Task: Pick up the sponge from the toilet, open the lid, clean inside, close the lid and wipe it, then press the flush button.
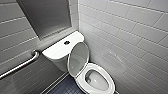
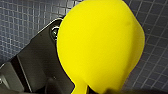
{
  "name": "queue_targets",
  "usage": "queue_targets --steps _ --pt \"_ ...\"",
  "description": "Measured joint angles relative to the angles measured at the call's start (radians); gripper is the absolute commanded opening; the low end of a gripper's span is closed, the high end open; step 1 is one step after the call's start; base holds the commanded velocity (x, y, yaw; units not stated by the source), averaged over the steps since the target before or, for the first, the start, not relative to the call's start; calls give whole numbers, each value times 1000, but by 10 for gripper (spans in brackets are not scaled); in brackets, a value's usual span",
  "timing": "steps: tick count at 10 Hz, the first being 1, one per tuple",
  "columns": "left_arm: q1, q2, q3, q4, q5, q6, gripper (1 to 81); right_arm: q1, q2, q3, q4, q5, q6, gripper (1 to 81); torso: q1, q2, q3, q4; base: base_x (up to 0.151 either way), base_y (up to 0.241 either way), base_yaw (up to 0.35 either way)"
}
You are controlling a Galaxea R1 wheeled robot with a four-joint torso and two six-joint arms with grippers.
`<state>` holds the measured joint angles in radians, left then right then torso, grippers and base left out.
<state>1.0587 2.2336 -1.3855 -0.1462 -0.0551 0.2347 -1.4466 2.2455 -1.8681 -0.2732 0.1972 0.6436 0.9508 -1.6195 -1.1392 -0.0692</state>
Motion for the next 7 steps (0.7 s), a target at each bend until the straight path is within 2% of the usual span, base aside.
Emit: queue_targets --steps 3,5,7 --pt "-139 -14 4 -161 10 -3 811 -83 77 -110 -7 94 1 10 -1 0 0 0 0 0 0" --pt "-228 -15 4 -287 11 -7 811 -141 113 -135 -9 177 5 10 -1 0 0 0 0 0 0" --pt "-316 -15 -10 -410 11 -30 811 -172 150 -141 -9 212 9 10 -1 0 0 0 0 0 0"
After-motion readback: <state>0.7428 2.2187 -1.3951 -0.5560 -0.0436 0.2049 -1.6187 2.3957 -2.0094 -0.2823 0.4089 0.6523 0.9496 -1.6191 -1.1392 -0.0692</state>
